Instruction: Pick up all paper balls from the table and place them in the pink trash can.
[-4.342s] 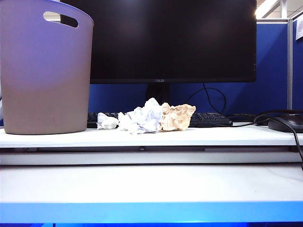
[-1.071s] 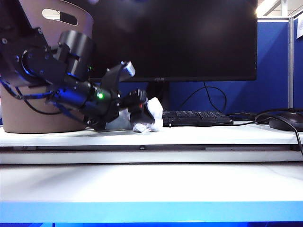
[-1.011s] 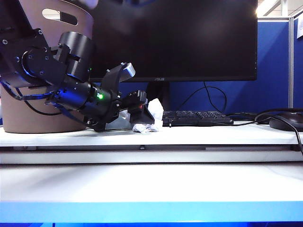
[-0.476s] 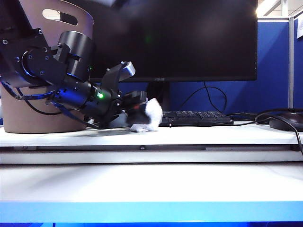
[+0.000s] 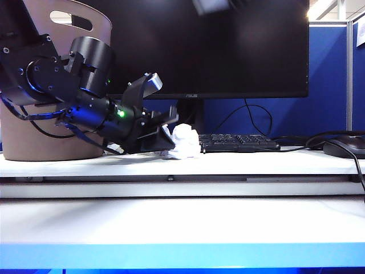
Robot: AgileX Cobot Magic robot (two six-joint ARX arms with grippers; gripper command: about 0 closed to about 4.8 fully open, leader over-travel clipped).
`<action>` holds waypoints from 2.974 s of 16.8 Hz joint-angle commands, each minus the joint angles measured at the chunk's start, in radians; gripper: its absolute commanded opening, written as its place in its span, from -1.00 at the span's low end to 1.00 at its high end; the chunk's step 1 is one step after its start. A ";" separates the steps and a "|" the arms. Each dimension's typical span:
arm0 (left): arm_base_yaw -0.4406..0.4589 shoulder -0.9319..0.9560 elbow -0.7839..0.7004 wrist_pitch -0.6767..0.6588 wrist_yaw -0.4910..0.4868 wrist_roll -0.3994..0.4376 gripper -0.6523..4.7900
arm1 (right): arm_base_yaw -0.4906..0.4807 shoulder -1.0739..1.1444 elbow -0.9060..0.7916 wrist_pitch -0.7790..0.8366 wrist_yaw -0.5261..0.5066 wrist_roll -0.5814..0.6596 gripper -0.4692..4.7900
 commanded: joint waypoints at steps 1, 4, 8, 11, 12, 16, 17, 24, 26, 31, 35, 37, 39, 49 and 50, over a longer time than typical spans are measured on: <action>-0.004 -0.093 0.003 0.039 0.053 -0.060 -0.78 | -0.014 0.011 0.001 -0.348 0.121 -0.195 0.77; -0.003 -0.238 0.009 0.016 0.023 -0.038 -0.78 | -0.011 0.018 -0.036 -0.514 0.172 -0.258 0.79; -0.002 -0.499 0.030 -0.197 -0.191 0.148 -0.78 | -0.011 0.020 -0.164 -0.422 0.173 -0.280 0.84; 0.002 -0.616 0.037 -0.246 -0.280 0.225 -0.78 | 0.019 0.082 -0.217 -0.365 0.079 -0.276 0.84; 0.002 -0.637 0.043 -0.244 -0.276 0.225 -0.78 | 0.035 0.110 -0.217 -0.354 0.066 -0.276 0.84; 0.002 -0.644 0.103 -0.254 -0.219 0.239 -0.78 | 0.098 0.175 -0.216 -0.258 0.063 -0.275 0.90; 0.002 -0.643 0.116 -0.256 -0.217 0.236 -0.78 | 0.117 0.179 -0.216 -0.229 0.071 -0.275 1.00; 0.014 -0.647 0.318 -0.592 -0.591 0.595 -0.78 | 0.168 0.203 -0.215 -0.105 0.243 -0.275 1.00; 0.079 -0.647 0.325 -0.676 -0.752 0.635 -0.78 | 0.168 0.230 -0.215 -0.130 0.248 -0.268 1.00; 0.204 -0.647 0.324 -0.755 -0.743 0.557 -0.54 | 0.169 0.261 -0.215 -0.122 0.296 -0.257 -0.83; 0.208 -0.647 0.324 -0.758 -0.687 0.554 -0.06 | 0.169 0.214 -0.209 -0.097 0.321 -0.267 -0.83; 0.208 -0.654 0.325 -0.758 -0.696 0.561 -0.05 | 0.169 0.150 -0.209 -0.053 0.321 -0.275 -0.83; 0.208 -0.729 0.326 -0.761 -0.656 0.548 -0.06 | 0.172 0.064 -0.209 0.027 0.290 -0.249 -0.83; 0.208 -1.041 0.323 -1.592 0.616 0.315 -0.19 | 0.251 0.014 -0.183 0.736 -0.162 0.084 -0.83; 0.208 -1.048 0.324 -1.654 0.602 0.343 -0.35 | 0.270 0.026 -0.171 0.731 -0.174 0.087 -0.83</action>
